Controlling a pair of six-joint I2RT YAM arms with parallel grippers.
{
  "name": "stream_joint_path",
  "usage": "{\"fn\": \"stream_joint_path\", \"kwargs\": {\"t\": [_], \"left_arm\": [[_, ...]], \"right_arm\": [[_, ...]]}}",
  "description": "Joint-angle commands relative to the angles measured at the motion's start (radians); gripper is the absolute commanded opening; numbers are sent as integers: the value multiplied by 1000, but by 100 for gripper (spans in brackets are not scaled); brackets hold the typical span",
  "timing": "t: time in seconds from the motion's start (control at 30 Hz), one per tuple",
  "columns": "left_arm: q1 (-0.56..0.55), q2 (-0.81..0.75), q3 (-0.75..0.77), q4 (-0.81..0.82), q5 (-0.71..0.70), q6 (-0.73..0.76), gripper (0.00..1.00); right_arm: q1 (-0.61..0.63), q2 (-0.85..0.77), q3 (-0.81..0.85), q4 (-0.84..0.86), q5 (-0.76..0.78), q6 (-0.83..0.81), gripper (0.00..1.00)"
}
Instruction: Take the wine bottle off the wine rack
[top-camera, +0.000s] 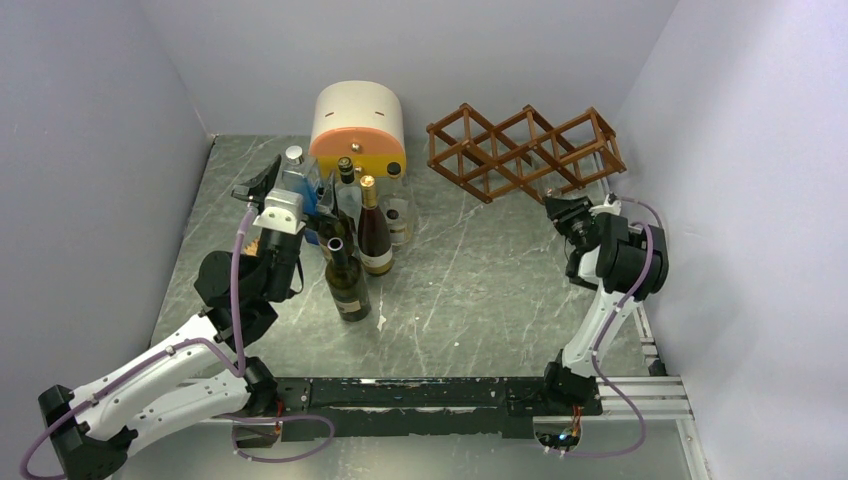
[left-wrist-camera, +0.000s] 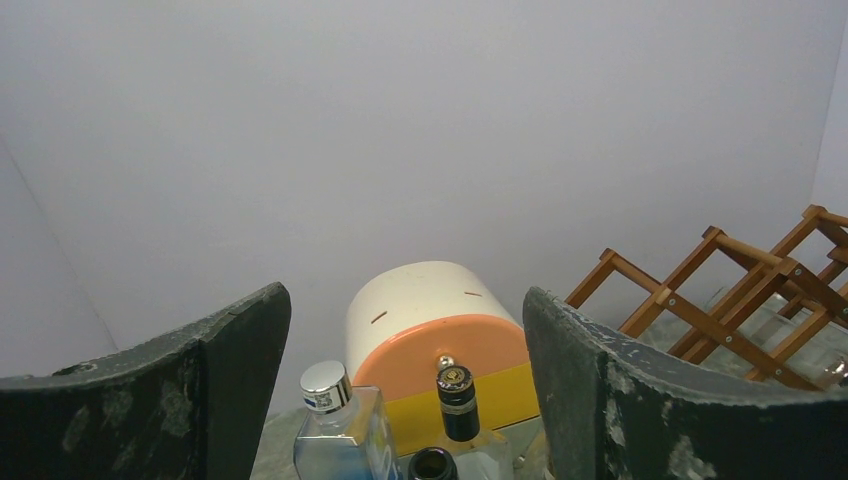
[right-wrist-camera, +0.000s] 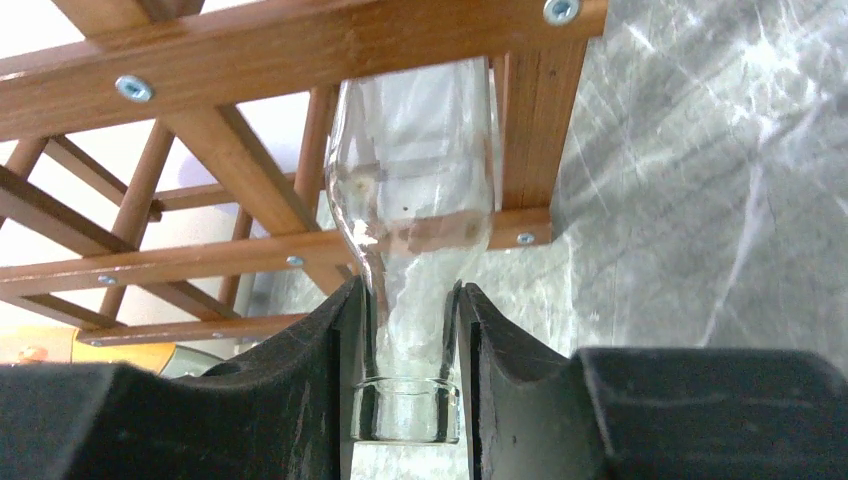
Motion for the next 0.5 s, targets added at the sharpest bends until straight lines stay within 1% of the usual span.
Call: {"fn": "stream_joint_path", "kwargs": {"t": [0.0,0.27,0.37,0.47], "left_arm": [[13,-3,3,8,19,-14,89],[16,1,7,4,19,-17,89],[16,3,8,0,23,-19,89],[16,1,11,-5,26,-24,89]], "right_arm": [[-5,-104,-71,63,-15,-49,0],[-31,-138,-227,227,-25,35,0],[-50,-208,-299,217,-9,30,0],[-81,-269,-371,220,-26,36,0]]}}
